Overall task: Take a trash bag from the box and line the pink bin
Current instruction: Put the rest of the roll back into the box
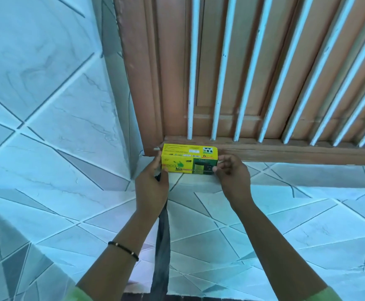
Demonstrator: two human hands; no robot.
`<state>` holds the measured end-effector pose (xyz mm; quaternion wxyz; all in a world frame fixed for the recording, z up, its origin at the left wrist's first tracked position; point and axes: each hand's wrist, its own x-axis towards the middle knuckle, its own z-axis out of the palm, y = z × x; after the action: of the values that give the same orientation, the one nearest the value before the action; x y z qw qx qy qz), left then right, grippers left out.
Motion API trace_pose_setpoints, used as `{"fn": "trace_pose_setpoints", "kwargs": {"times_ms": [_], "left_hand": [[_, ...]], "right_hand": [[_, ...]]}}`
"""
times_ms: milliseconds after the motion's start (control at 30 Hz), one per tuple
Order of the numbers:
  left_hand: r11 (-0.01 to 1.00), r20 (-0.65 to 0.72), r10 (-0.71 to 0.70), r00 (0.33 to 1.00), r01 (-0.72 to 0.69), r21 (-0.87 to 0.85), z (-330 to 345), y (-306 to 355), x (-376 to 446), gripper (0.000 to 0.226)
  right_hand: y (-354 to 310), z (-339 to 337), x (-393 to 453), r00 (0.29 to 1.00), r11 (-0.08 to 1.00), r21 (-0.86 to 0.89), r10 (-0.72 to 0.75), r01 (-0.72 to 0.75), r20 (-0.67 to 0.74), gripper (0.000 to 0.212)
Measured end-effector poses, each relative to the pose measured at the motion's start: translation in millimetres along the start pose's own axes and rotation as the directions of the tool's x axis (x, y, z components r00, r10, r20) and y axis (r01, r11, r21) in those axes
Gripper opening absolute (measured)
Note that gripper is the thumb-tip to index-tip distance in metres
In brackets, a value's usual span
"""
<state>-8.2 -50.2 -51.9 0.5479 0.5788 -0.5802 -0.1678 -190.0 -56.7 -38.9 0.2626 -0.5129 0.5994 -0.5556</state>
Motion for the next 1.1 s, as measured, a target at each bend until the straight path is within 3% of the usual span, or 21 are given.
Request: {"fn": "trace_pose_setpoints", "kwargs": {"times_ms": [167, 300, 400, 467, 567, 633, 800, 867, 933, 1000, 1100], "left_hand": [[1.000, 0.044, -0.004, 0.999, 0.003, 0.027, -2.1, -2.7, -9.5, 0.052], [0.997, 0.100, -0.077, 0.992, 0.076, 0.013, -9.5, 3.7, -13.5, 0.054], [0.990, 0.065, -0.142, 0.988, 0.142, 0.006, -20.1, 6.0, -25.3, 0.051], [0.988, 0.043, -0.145, 0.989, 0.147, -0.043, -28.5, 10.0, -37.7, 0.047], [0.982, 0.035, -0.147, 0.988, 0.151, -0.118, -41.3, 22.2, -58.5, 0.042], [0.977, 0.067, -0.149, 0.987, 0.158, -0.145, -52.1, 33.3, -76.0, 0.040], [0.983, 0.270, -0.054, 0.961, 0.099, -0.156, -91.8, 52.1, -122.8, 0.060], [0.979, 0.385, -0.013, 0.923, 0.091, -0.184, -114.5, 54.0, -139.6, 0.079], [0.987, 0.541, 0.006, 0.841, 0.082, -0.139, -138.5, 54.7, -153.5, 0.094], [1.000, 0.638, -0.004, 0.770, -0.012, 0.021, -158.8, 48.3, -164.4, 0.084], [0.977, 0.579, 0.036, 0.814, -0.152, 0.153, -178.5, 39.3, -175.4, 0.036]], "right_hand": [[-6.2, 4.1, 0.6, 0.998, 0.988, -0.146, -0.047, 0.041, -0.036, 0.019], [-9.3, 1.8, -16.0, 0.999, 0.981, -0.195, -0.023, 0.014, -0.043, 0.033], [-18.4, -2.4, -59.7, 0.987, 0.981, -0.134, -0.149, 0.140, -0.058, 0.036], [-20.1, 1.9, -103.4, 0.980, 0.974, -0.120, -0.183, 0.191, 0.074, 0.036], [-19.6, 15.5, -167.6, 0.913, 0.955, -0.266, -0.008, 0.127, 0.408, 0.058], [-16.1, 25.8, -197.1, 0.876, 0.935, -0.342, 0.084, 0.095, 0.474, 0.069], [-20.9, 24.5, -231.4, 0.972, 0.961, -0.275, 0.097, -0.036, 0.213, 0.013], [-22.8, 10.9, -241.9, 0.978, 0.968, -0.248, 0.085, -0.036, 0.189, 0.016], [-27.1, -5.0, -253.2, 0.974, 0.981, -0.176, 0.119, -0.085, 0.192, 0.016], [-28.9, -19.4, -264.9, 0.960, 0.985, -0.058, 0.171, -0.162, 0.220, 0.013], [-30.8, -39.8, -282.1, 0.934, 0.972, 0.077, 0.191, -0.224, 0.302, 0.016]]}}
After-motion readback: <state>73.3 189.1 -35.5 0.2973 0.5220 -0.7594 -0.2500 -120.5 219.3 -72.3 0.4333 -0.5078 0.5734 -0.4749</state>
